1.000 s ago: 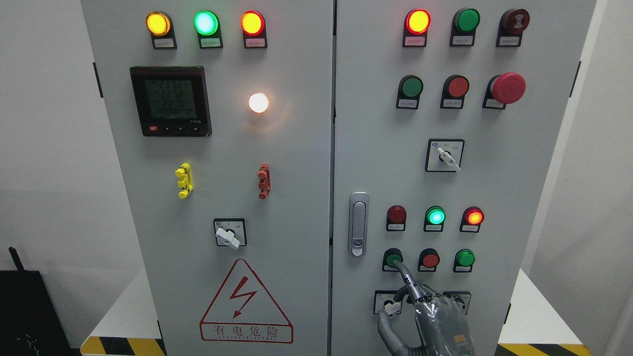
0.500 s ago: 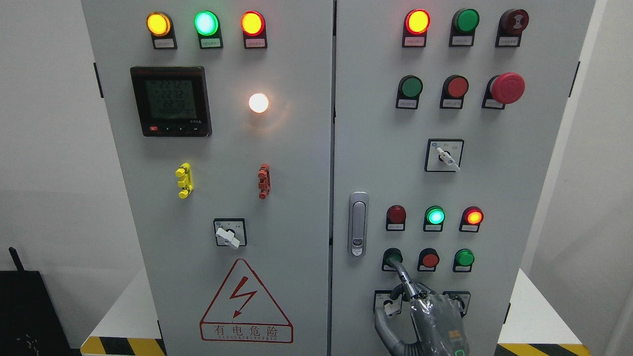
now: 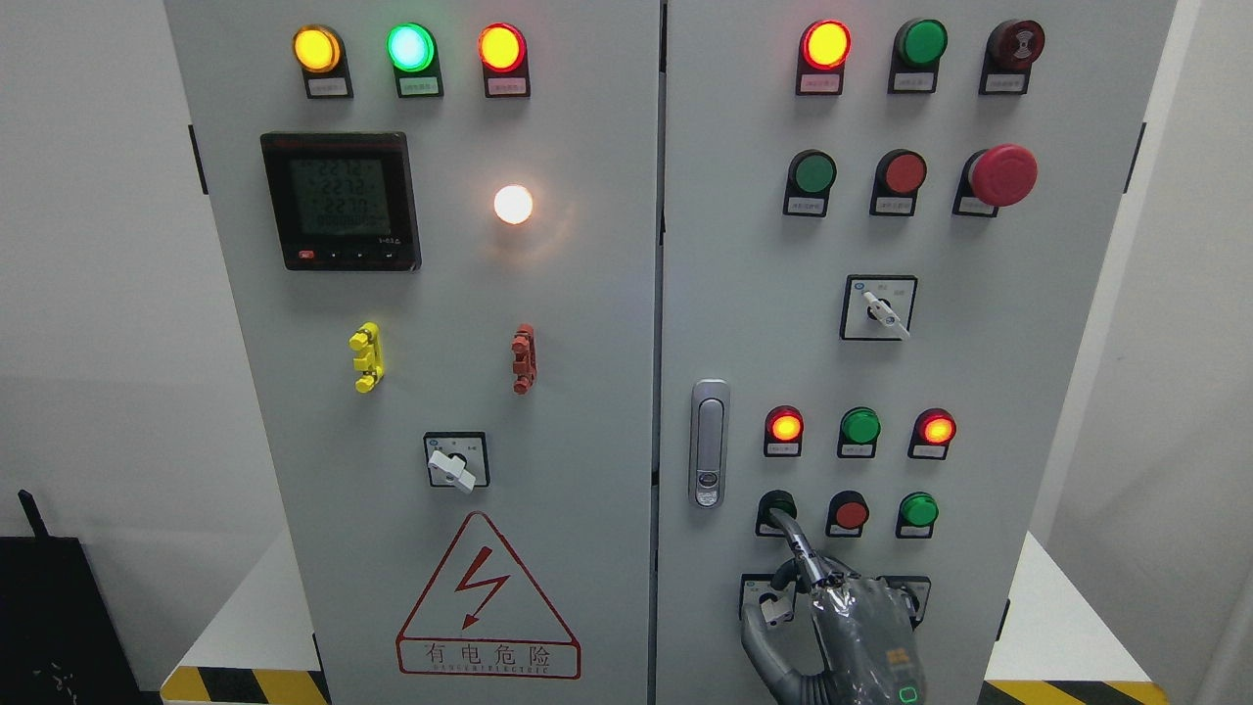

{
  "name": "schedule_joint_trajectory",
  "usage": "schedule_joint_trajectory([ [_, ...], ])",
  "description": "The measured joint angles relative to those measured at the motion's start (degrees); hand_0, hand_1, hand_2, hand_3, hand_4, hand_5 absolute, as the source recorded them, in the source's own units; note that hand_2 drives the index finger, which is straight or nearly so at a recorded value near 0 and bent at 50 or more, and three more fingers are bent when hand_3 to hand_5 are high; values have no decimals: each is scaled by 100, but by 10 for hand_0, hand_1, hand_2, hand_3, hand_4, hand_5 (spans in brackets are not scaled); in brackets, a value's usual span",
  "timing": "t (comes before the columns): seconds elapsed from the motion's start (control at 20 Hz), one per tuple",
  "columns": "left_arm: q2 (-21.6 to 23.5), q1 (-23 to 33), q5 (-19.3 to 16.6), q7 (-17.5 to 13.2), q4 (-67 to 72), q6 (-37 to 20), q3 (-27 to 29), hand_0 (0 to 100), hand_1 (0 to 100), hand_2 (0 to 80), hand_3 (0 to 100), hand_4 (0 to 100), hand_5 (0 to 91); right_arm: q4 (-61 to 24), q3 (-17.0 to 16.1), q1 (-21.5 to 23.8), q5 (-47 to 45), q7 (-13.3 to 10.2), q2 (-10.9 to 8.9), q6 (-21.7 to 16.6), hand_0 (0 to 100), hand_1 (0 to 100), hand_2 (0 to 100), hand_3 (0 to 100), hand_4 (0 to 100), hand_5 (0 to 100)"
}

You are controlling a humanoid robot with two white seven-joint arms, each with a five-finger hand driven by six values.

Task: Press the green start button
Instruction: 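Push the green button inward with the right hand's fingertip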

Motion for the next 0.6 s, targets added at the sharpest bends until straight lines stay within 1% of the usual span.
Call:
schedule_joint_trajectory([
  [0.25,0,0,0,0,0,0,0,120,556,0,0,0,0,-32,17,11,-46,-1,2,23,682,366,0,579,639,702],
  [0.6,0,0,0,0,0,0,0,120,556,0,0,0,0,-235,28,186,-317,105,5,34,733,379,0,583,631,698],
])
